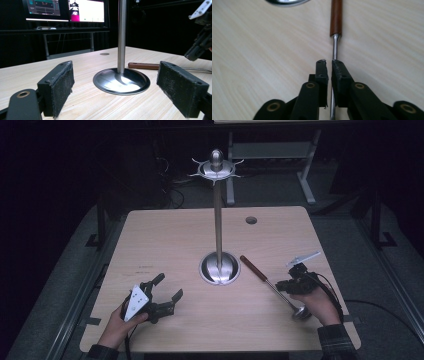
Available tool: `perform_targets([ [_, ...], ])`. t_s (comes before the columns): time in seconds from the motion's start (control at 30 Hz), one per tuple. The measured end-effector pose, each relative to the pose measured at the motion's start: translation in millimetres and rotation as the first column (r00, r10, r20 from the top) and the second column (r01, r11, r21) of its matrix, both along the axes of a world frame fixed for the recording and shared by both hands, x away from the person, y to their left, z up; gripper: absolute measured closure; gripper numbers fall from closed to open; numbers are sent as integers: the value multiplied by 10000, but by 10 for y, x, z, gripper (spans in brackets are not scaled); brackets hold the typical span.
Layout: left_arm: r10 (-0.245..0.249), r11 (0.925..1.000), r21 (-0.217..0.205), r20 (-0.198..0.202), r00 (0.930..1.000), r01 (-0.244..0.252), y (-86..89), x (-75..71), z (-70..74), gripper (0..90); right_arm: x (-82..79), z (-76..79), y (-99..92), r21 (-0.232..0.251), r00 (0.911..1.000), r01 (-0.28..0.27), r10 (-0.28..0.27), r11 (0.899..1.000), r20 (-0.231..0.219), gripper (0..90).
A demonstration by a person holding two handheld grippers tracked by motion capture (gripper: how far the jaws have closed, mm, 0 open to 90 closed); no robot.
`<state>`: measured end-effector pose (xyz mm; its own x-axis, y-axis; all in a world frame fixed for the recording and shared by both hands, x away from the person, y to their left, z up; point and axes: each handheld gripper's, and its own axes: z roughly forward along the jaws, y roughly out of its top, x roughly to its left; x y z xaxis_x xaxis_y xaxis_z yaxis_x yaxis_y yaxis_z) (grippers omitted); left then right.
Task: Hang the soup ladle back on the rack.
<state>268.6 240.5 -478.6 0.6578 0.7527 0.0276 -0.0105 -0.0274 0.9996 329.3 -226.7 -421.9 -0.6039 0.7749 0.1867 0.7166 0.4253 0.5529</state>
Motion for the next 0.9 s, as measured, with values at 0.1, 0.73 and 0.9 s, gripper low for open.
perform_targets([
  [0.1, 2, 10000, -3, -24, 10000, -2, 2, 0, 1, 138, 52, 4, 15, 62, 10000, -35, 36, 10000, -32, 774],
  [0.73, -36, 10000, 17, -48, 10000, 36, -5, 4, 2, 138, 539, 41, 396, -925, 9966, -650, 599, 9936, -565, 667],
  [0.9, -113, 9999, -19, -76, 9999, 113, -18, 0, 1, 138, 670, 10, 510, -1389, 9931, -803, 672, 9870, -964, 667],
])
